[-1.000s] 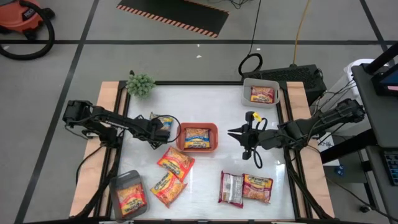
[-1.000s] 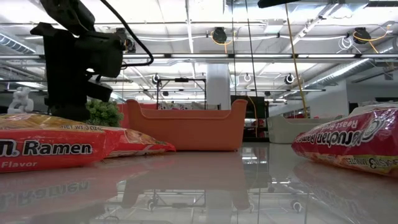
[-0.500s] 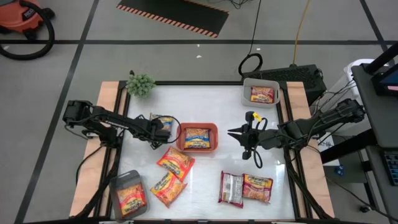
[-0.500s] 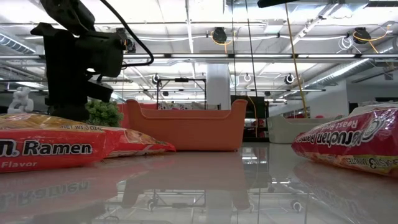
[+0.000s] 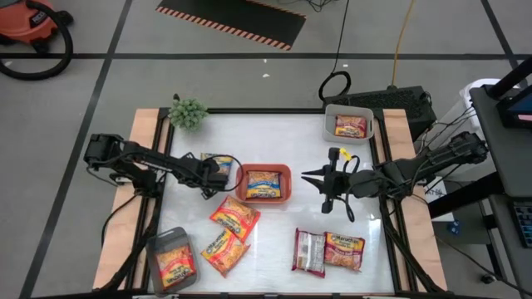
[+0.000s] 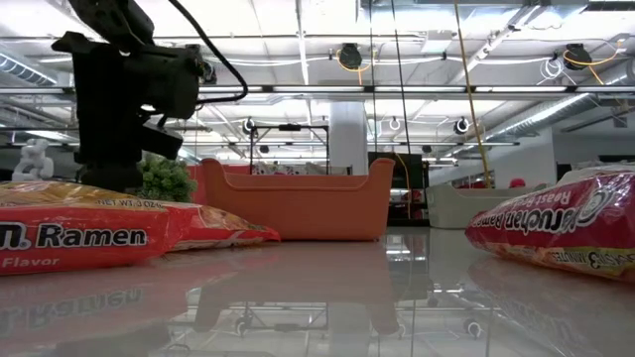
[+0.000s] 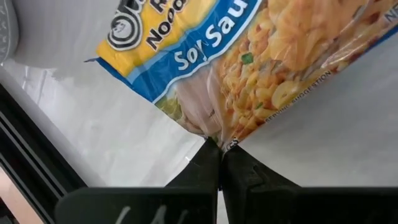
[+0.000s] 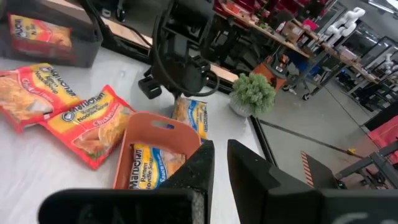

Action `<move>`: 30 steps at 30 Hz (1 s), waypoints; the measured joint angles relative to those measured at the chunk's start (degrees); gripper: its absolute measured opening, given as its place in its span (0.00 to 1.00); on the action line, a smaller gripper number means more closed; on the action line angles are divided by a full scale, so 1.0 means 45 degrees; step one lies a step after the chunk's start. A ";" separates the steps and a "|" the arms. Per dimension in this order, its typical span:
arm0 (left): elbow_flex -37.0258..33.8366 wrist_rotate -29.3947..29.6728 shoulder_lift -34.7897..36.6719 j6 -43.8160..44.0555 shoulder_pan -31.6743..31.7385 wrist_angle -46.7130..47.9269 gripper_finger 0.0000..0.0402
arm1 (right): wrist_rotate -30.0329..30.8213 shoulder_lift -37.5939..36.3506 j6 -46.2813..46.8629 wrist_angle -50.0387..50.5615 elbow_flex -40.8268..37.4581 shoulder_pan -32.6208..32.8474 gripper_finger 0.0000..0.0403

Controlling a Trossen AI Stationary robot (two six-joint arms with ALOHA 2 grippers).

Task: Sort Maruchan noodles
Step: Put the blue noodle pack into the orange bin

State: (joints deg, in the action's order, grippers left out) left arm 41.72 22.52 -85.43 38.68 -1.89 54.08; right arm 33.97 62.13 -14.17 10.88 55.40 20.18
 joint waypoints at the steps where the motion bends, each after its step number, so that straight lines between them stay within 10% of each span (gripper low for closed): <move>1: 0.0114 0.0000 0.0000 0.0000 0.0000 0.0063 0.01 | -0.0074 0.0000 0.0000 0.0009 0.0000 0.0000 0.09; 30: 0.6603 0.4285 0.0010 0.3079 -0.2698 0.5888 0.01 | -0.1940 0.2756 0.1649 -0.2307 0.0000 -0.1626 0.09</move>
State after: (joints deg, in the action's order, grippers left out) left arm 71.43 41.80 -85.38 52.53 -14.03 80.58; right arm 25.24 74.53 -6.75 0.50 55.40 12.87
